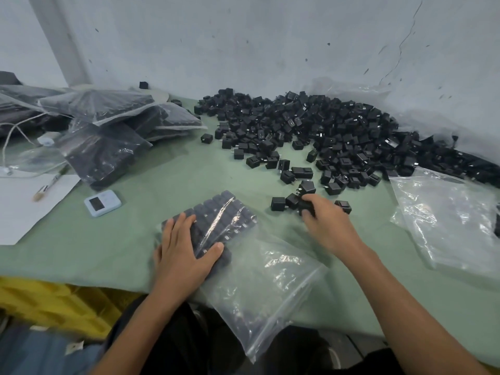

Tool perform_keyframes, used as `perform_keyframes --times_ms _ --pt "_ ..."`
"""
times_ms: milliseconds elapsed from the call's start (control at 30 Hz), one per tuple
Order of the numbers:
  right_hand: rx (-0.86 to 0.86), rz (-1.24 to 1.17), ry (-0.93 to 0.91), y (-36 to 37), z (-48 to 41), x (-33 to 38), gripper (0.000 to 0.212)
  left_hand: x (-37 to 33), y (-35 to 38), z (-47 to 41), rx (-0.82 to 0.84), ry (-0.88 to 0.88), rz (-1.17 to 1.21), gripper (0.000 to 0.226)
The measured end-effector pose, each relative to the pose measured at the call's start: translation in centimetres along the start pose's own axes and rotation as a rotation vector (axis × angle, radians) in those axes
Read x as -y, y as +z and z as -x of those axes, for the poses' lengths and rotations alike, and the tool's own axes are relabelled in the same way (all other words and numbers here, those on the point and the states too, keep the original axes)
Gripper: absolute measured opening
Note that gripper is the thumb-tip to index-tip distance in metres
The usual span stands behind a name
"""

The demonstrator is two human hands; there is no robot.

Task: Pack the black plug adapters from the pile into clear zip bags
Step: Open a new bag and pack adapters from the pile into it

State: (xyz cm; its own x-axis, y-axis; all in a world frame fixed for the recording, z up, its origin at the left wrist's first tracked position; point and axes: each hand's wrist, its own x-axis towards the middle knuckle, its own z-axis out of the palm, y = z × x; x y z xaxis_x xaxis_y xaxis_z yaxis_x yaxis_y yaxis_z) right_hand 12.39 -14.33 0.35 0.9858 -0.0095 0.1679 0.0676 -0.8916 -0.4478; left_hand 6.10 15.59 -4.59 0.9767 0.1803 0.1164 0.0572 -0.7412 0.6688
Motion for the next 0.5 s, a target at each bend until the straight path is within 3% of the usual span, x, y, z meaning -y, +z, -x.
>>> perform_keyframes --times_ms 67,133,200,300,367,500 --pt "-0.061 -0.31 0.095 -2.7 3.2 -0.4 0.021 0.1 0.0 0.0 -0.003 0.001 -0.001 0.085" --pt "-0.048 -0.565 0.163 -5.6 7.9 -1.7 0.023 0.2 0.1 -0.1 -0.007 0.002 -0.004 0.085" --pt "0.193 -0.707 0.146 -7.8 13.2 -2.6 0.037 0.3 0.2 -0.2 -0.009 0.005 -0.008 0.085" --pt "0.659 -0.798 0.159 -7.6 17.8 -0.7 0.025 0.3 0.3 -0.3 -0.013 0.0 0.001 0.085" --pt "0.641 -0.851 0.192 -4.9 18.1 1.7 0.026 0.4 0.3 -0.2 0.002 -0.001 0.0 0.085" --pt "0.379 -1.076 0.281 1.3 15.2 6.3 0.033 0.3 0.1 -0.1 0.027 0.004 -0.008 0.09"
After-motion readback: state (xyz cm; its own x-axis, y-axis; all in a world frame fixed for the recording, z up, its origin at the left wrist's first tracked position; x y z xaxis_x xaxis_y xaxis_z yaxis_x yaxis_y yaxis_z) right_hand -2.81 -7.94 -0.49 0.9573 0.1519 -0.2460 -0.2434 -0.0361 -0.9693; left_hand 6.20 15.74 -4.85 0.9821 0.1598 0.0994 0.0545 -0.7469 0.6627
